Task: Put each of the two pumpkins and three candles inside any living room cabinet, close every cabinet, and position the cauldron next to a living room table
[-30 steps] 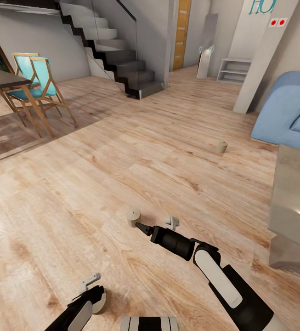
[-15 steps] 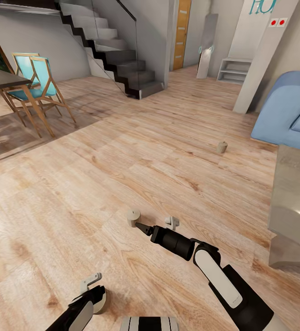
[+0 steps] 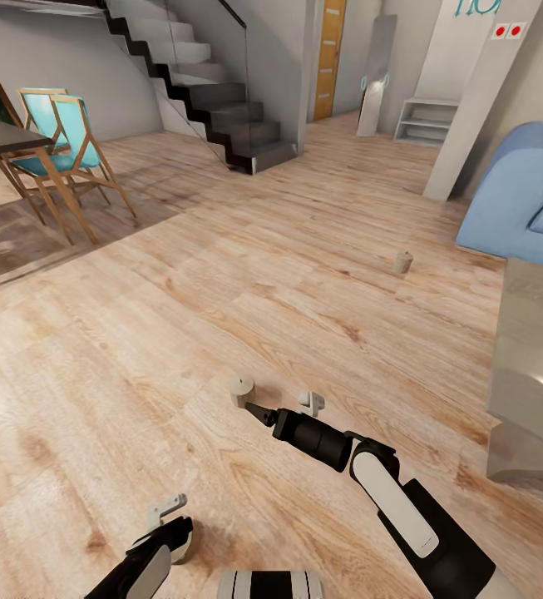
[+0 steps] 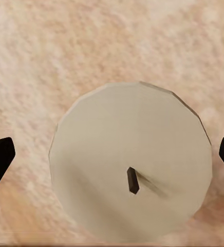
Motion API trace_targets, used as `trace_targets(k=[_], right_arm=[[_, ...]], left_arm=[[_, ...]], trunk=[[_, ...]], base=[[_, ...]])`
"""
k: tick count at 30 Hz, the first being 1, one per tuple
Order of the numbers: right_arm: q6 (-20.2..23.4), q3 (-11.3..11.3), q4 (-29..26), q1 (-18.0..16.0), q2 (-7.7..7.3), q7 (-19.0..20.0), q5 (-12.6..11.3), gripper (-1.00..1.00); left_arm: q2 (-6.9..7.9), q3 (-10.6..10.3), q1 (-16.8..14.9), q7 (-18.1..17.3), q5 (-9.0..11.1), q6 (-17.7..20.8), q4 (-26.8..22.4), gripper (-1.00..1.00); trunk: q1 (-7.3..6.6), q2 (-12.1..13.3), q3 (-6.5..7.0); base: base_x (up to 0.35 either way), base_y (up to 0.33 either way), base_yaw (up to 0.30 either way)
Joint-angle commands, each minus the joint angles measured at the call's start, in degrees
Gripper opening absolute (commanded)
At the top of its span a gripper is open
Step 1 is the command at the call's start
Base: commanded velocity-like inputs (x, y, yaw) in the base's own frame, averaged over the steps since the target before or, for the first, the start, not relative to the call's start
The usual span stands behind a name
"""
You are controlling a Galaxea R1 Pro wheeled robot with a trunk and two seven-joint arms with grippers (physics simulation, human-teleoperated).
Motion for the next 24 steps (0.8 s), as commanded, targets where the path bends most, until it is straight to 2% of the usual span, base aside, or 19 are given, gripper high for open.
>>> trace_targets(k=[1, 13, 17, 24], right_arm=[[0.12, 0.03, -0.02, -0.04, -0.02, 0.05, -0.17, 1.00], [0.12, 0.03, -0.08, -0.04, -0.01, 0.05, -0.17, 1.00], [0.12, 0.03, -0.10, -0.04, -0.01, 0.05, -0.17, 1.00], [0.12, 0.03, -0.10, -0.04, -0.02, 0.05, -0.17, 1.00]], left_arm=[[0.04, -0.46, -0.02, 0.50, 0.20, 0.20, -0.13, 1.00], [-0.03, -1.20, -0.02, 0.28, 0.09, 0.15, -0.13, 1.00], [-0.36, -3.45, -0.02, 0.27, 0.06, 0.12, -0.13, 1.00], [-0.38, -4.45, -0.02, 0.33, 0.42, 0.07, -0.13, 1.00]], trunk=[[-0.01, -0.02, -0.05], [-0.01, -0.02, -0.05], [-0.01, -0.02, -0.05], [-0.01, -0.02, -0.05]], base=[[0.000, 0.000, 0.000], [0.000, 0.000, 0.000], [0.000, 0.000, 0.000], [0.000, 0.000, 0.000]])
